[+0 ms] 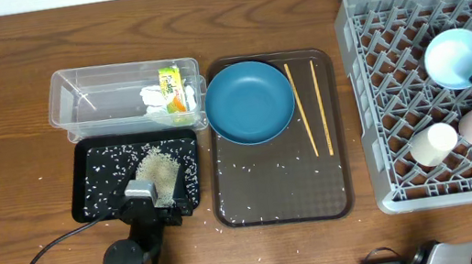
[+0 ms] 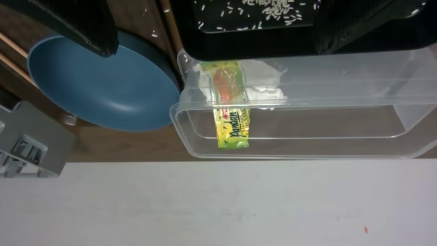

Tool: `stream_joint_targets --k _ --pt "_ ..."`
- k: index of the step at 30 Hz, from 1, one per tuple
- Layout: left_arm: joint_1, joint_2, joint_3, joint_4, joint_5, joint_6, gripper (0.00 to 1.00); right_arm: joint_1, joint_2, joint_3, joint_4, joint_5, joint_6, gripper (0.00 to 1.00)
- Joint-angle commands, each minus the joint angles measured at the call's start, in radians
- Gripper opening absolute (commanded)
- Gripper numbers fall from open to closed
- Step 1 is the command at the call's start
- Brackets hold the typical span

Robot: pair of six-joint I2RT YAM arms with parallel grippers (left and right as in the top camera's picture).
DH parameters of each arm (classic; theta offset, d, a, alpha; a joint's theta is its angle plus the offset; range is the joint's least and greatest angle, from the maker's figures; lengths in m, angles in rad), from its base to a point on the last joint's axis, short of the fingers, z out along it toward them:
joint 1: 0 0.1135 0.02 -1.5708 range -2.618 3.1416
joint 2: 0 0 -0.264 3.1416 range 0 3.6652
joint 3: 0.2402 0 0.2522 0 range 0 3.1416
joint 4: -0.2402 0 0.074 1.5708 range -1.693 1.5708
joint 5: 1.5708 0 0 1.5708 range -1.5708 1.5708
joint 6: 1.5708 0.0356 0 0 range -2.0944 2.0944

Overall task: Sort waste into correct bins and load items into the dishwasher rack
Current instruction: 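Move right gripper back to the chopsticks on the brown tray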

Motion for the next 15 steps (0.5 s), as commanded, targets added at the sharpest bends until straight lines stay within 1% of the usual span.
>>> stream_joint_targets --k 1,3,5,7,10,12,15 --pt "0.007 -0.005 -0.021 -0.029 -0.013 0.014 0.93 0.048 -0.114 0.092 -0.027 0.143 -0.023 0.02" --pt "0.007 -0.005 -0.021 -0.029 -0.013 0.014 0.94 0.085 -0.162 0.111 -0.035 0.237 -0.029 0.02" --pt "0.007 -0.005 -0.021 -0.029 -0.013 0.014 0.94 0.137 -0.203 0.118 -0.034 0.386 -0.052 0.01" --pt "0.007 -0.005 -0.021 -0.029 -0.013 0.014 0.93 0.203 -0.230 0.120 -0.034 0.571 -0.071 0.02" --pt "0.007 -0.005 -0.021 -0.029 -0.013 0.014 0.93 0.330 -0.230 0.119 -0.026 0.902 -0.081 0.01" --pt "0.007 -0.005 -0.021 -0.029 -0.013 0.014 0.93 0.418 -0.206 0.119 0.006 1.086 -0.142 0.02" --pt "0.007 -0.005 -0.021 -0.029 -0.013 0.014 0.94 0.519 -0.145 0.119 0.093 1.309 -0.278 0.01"
